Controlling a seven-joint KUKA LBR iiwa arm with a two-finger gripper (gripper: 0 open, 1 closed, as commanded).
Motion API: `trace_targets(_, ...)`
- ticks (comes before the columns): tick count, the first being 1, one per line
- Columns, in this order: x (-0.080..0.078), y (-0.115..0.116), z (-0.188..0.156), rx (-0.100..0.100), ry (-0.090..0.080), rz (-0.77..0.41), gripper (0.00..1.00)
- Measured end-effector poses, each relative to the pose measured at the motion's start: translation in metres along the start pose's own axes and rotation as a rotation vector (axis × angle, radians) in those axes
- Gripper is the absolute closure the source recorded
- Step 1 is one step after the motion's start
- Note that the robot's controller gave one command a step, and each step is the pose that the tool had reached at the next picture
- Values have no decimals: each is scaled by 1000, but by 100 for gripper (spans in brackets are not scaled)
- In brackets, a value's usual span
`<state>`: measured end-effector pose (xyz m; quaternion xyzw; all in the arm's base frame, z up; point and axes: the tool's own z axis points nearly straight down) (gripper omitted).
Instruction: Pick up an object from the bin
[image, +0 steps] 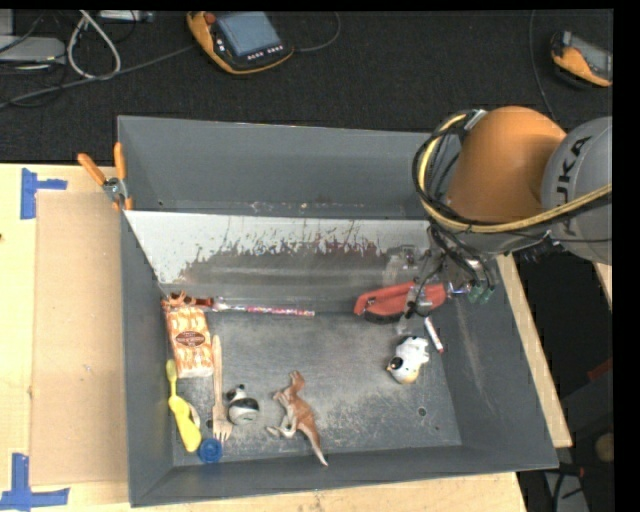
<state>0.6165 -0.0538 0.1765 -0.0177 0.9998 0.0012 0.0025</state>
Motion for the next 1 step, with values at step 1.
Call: trace_targets(1, 13, -6, -76, 0, 1, -15, 100)
